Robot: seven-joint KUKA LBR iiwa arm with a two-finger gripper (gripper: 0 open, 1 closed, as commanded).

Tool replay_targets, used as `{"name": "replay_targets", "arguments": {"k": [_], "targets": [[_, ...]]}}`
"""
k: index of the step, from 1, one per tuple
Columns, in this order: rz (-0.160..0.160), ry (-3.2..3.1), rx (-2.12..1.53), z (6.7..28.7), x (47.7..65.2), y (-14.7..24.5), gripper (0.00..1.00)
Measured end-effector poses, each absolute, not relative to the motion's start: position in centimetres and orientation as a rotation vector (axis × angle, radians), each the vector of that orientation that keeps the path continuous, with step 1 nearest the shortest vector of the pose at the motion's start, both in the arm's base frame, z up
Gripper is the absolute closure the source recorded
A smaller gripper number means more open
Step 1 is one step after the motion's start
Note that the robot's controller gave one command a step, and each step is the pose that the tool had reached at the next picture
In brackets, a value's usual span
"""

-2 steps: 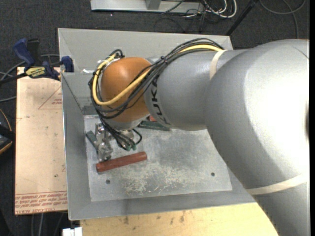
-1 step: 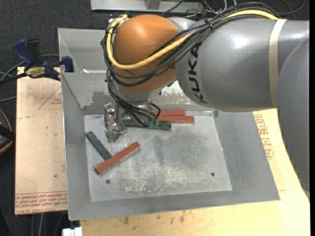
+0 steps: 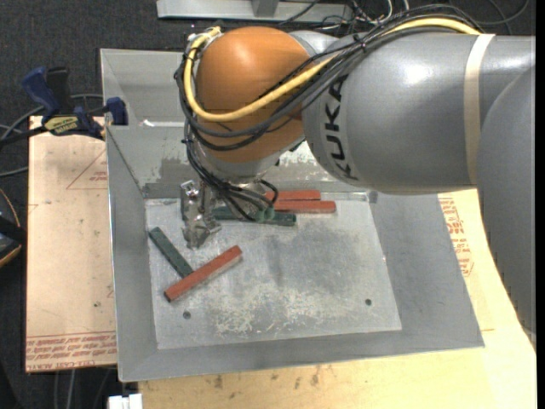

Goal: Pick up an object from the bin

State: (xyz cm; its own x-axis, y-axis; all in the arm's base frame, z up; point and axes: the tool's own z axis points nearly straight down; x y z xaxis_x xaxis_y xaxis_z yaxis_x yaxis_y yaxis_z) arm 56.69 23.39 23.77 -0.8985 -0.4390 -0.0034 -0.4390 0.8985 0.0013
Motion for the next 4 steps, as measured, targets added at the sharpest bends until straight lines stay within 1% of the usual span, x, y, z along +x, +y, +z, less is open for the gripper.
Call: {"name": "replay_targets", "arguments": {"k": [1,2,3,4], "targets": [[0.003,3.071,-0.662,15.3,57.9,24.5,0.0],[0.003,3.07,-0.661,15.3,57.9,24.5,0.0],[0.003,3.008,-0.866,12.2,55.7,24.7,0.0],[0.006,2.915,-1.125,7.8,60.2,21.7,1.0]]}}
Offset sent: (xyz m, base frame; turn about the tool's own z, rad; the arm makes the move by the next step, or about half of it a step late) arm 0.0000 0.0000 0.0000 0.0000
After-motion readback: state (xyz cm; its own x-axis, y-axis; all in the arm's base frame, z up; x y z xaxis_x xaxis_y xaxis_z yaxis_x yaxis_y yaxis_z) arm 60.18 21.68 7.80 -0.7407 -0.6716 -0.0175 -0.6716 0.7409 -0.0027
